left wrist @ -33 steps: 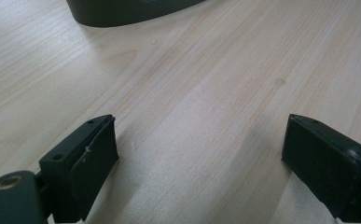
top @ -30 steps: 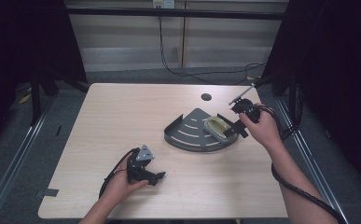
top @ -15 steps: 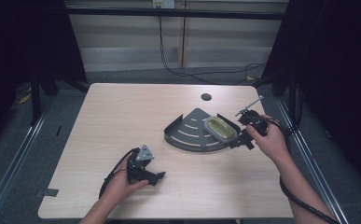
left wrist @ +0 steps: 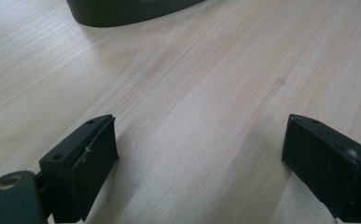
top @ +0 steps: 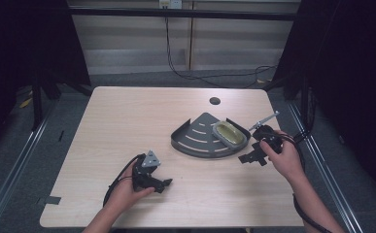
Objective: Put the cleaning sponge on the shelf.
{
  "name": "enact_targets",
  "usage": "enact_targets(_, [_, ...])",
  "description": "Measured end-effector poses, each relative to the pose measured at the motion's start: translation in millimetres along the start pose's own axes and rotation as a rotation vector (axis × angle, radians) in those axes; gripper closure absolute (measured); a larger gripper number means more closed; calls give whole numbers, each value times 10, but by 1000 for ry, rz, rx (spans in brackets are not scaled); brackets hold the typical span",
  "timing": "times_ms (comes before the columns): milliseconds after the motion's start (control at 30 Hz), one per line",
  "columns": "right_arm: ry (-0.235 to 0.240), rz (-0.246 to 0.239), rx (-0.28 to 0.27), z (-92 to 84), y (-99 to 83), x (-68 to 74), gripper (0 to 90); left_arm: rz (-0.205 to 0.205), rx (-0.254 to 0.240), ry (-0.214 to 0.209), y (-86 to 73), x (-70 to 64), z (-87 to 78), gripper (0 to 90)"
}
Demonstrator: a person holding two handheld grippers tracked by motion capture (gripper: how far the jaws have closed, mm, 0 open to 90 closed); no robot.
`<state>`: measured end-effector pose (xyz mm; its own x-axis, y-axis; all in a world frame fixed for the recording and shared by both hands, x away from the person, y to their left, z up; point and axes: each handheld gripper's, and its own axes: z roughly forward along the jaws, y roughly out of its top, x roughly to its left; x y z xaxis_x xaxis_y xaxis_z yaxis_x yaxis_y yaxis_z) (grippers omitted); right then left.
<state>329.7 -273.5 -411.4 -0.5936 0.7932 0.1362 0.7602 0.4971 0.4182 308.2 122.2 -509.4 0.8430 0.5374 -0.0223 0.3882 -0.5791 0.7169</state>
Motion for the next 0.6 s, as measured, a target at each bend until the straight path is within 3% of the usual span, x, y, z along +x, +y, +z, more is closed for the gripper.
enact_targets(600, [21, 16, -3, 259, -349, 51, 170, -1, -3, -1, -1, 0, 2, 97])
